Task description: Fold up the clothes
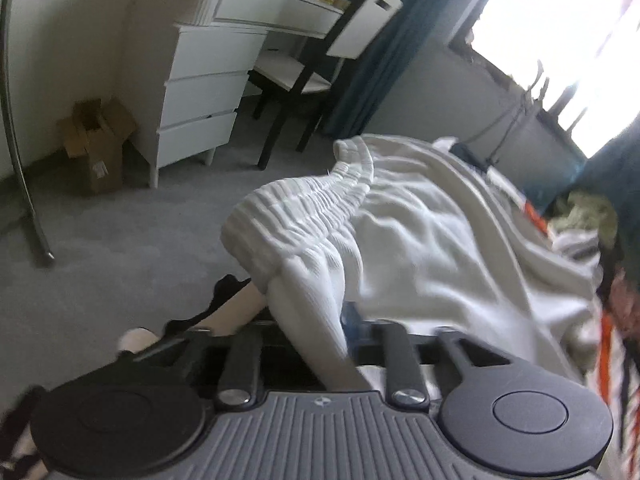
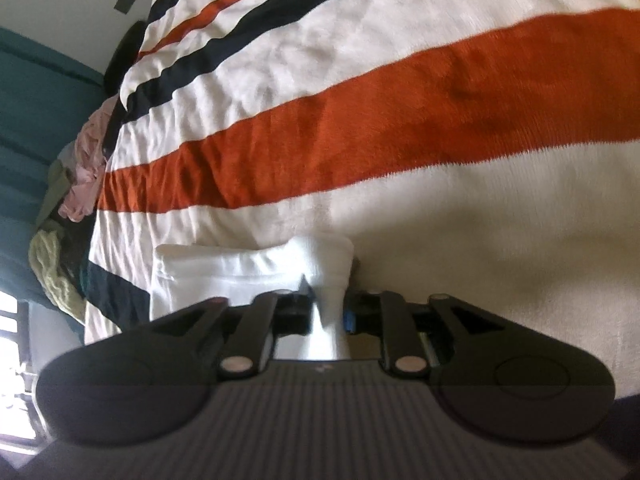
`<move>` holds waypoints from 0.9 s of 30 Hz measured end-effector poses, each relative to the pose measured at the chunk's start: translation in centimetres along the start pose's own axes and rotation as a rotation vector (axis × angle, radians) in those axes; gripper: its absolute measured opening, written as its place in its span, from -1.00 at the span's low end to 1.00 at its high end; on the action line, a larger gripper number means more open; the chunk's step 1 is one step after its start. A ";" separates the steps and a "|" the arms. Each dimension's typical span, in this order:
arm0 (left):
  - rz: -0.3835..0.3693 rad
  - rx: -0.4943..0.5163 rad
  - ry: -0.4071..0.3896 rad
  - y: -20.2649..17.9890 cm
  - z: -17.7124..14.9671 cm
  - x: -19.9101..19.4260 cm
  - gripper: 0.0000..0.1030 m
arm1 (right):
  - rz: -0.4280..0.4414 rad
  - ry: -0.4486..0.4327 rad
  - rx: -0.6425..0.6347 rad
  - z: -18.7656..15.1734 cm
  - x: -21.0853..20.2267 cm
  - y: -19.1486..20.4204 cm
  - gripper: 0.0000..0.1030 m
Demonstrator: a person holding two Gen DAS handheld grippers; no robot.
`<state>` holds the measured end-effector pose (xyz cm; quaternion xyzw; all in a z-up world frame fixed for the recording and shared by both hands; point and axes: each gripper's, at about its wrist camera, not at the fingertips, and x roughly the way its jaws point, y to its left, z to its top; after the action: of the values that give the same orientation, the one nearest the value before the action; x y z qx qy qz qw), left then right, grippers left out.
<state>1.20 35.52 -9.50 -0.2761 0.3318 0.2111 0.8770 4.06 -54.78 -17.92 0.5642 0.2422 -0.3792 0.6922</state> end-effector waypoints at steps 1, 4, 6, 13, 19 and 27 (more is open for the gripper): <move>0.013 0.037 -0.002 -0.7 0.0 -0.5 0.32 | -0.003 -0.017 -0.014 0.0 -0.3 0.2 -0.19; 0.032 0.133 -0.054 -3.1 0.1 -2.1 0.64 | -0.009 -0.128 -0.080 0.0 -2.0 1.5 0.55; 0.033 0.187 -0.106 -4.7 0.1 -3.3 0.74 | 0.025 -0.184 -0.132 -0.3 -3.3 2.6 0.57; -0.056 0.405 -0.278 -14.2 -2.2 -8.1 0.77 | 0.258 -0.372 -0.437 -3.1 -9.6 7.1 0.57; -0.219 0.495 -0.316 -23.2 -6.0 -10.1 0.81 | 0.467 -0.414 -0.705 -7.2 -13.9 9.3 0.57; -0.357 0.560 -0.317 -33.0 -10.5 -11.5 0.88 | 0.660 -0.323 -0.908 -12.2 -16.3 10.3 0.57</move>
<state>6.61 1.80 3.30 -0.0427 0.1835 -0.0040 0.9821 3.71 -38.10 -2.35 0.1916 0.0834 -0.0828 0.9744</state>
